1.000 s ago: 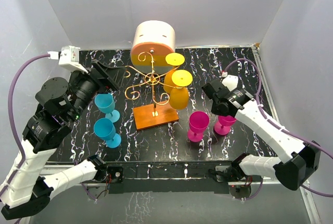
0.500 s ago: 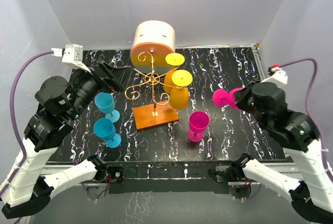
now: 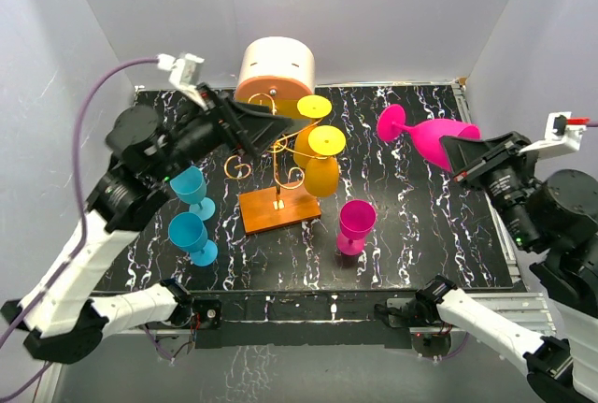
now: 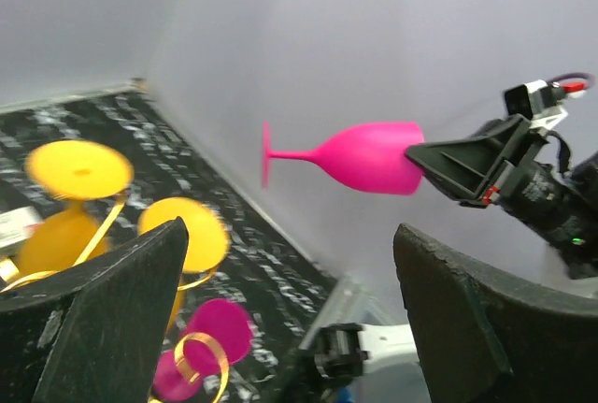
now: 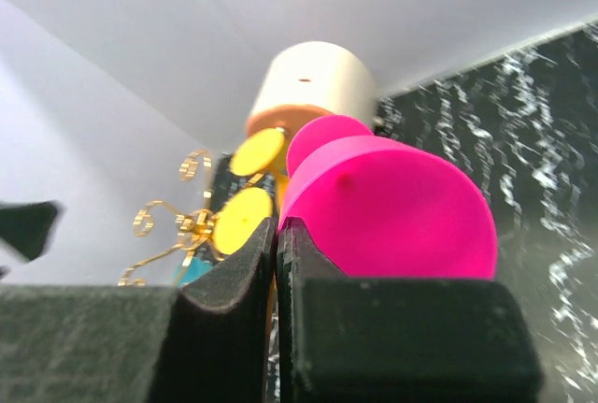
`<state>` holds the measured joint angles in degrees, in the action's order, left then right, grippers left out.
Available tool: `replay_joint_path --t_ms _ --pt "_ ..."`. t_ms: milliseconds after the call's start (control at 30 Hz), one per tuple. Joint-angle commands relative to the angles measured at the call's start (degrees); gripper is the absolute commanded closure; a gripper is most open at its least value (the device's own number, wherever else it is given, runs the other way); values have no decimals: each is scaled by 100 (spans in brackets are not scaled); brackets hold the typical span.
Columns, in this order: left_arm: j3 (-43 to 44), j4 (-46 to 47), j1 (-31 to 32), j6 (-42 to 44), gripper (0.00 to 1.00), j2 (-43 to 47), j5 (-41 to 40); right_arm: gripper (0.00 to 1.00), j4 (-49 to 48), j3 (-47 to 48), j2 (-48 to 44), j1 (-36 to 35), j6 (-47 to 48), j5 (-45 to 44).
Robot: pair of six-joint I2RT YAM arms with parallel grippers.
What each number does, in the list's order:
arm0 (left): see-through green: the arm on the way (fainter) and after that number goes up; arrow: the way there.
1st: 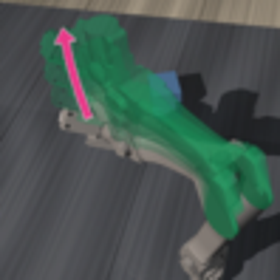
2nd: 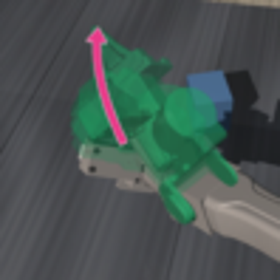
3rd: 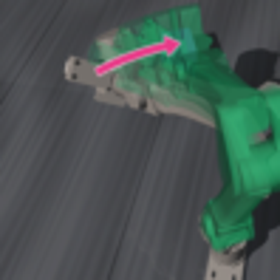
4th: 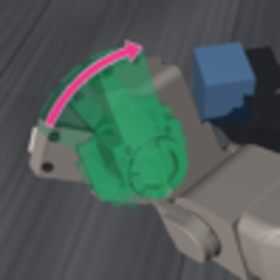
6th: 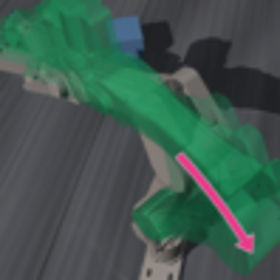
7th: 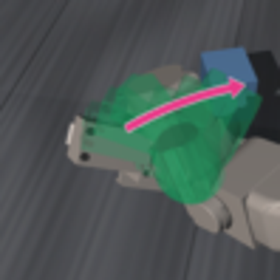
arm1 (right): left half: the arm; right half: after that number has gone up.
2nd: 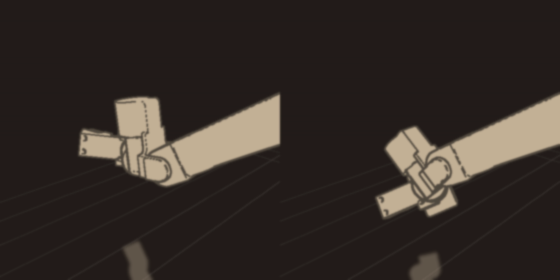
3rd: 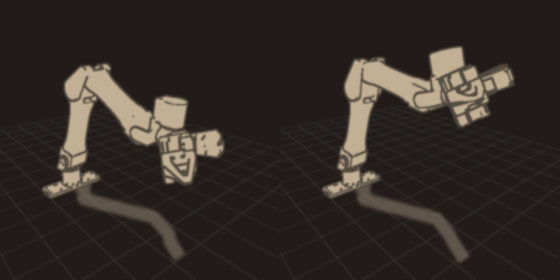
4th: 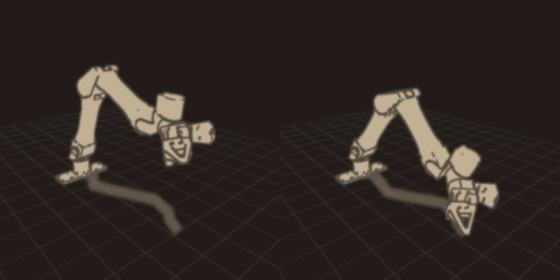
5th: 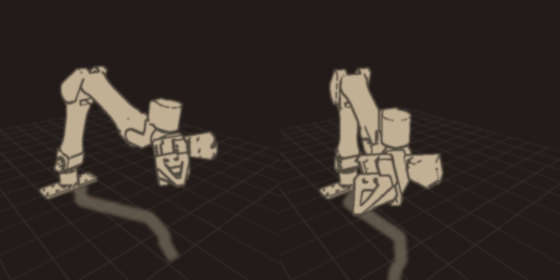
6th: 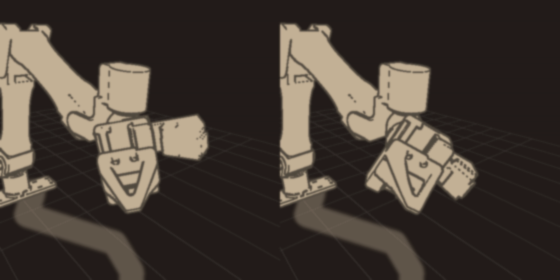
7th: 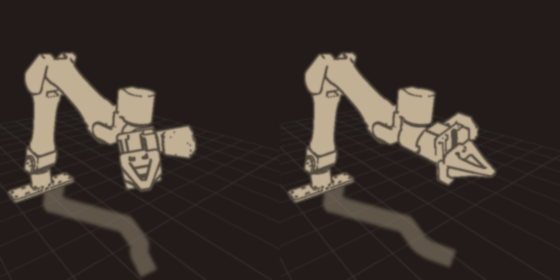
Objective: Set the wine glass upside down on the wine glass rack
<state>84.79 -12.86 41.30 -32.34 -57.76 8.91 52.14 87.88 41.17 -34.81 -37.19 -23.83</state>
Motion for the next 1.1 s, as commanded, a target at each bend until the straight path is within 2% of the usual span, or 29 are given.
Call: replay_joint_path --t_ms 0,133,233,300,600,733,867,967,1067 --pt "105 1234 11 -1088 11 -640 1469 100 -1495 77 -187 -17 279 598" --pt "-299 2706 509 -2110 14 -1116 1250 100 -2282 -368 -392 -17 256 769" --pt "212 2539 1174 -1883 16 -1693 743 100 -2773 -673 -468 -10 298 791" --pt "485 2366 1402 -1820 16 -1935 428 100 -2946 -749 -454 -15 325 764" --pt "104 3296 1740 -2321 20 -2038 -915 100 -3692 -1015 -430 -9 189 1000" --pt "28 3762 1890 -2597 18 -2209 -1690 100 -3825 -1038 -409 -13 15 1194" --pt "393 3944 1980 -2848 18 -2645 -1831 100 -3892 -1050 -383 -15 -112 1368" --pt "621 3883 2106 -2999 23 -2832 -2152 100 -3963 -1159 -398 -10 -254 1511" --pt "593 4261 2197 -3067 33 -2914 -2462 100 -4013 -1308 -461 -15 -430 1645"
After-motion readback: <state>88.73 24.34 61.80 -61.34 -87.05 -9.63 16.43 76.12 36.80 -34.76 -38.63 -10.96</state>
